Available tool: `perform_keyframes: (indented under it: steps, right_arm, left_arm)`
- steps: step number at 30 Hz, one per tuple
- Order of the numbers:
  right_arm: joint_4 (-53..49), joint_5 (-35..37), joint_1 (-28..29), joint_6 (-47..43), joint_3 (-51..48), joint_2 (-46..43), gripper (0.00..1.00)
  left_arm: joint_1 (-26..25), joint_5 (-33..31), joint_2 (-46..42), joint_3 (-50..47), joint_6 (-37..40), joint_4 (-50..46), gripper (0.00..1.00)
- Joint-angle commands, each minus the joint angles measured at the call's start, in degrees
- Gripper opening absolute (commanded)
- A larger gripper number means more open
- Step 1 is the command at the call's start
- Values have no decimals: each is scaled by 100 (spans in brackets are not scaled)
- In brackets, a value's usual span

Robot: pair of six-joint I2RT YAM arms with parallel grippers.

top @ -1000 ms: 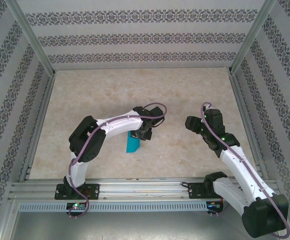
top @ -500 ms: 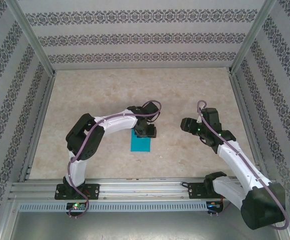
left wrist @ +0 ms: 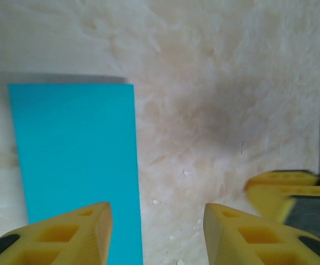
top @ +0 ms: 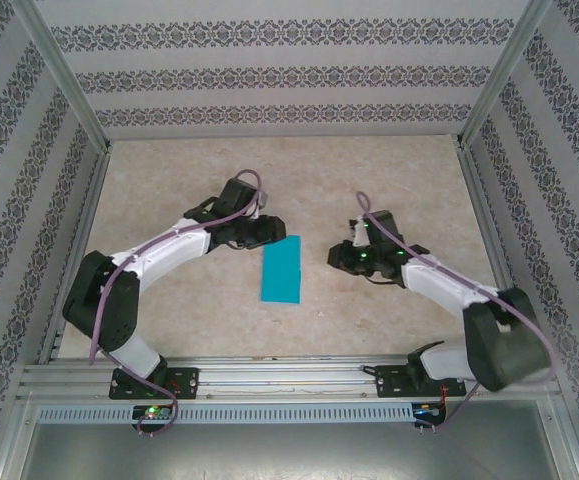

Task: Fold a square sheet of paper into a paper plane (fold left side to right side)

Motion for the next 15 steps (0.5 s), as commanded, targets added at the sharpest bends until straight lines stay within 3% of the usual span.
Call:
perform_keyframes:
  steps: [1, 6, 15]
  right_arm:
    - [799, -449, 411, 420, 378, 589, 9]
    - [1063, -358, 780, 527, 714, 1452, 0]
    - [1104, -354, 848, 478, 907, 2038, 0]
  left_arm:
    - [295, 283, -246, -482, -23, 491, 47]
    - [689, 416, -503, -1251, -192, 908, 42]
    - [768, 1191, -47, -1775, -227, 1624, 39]
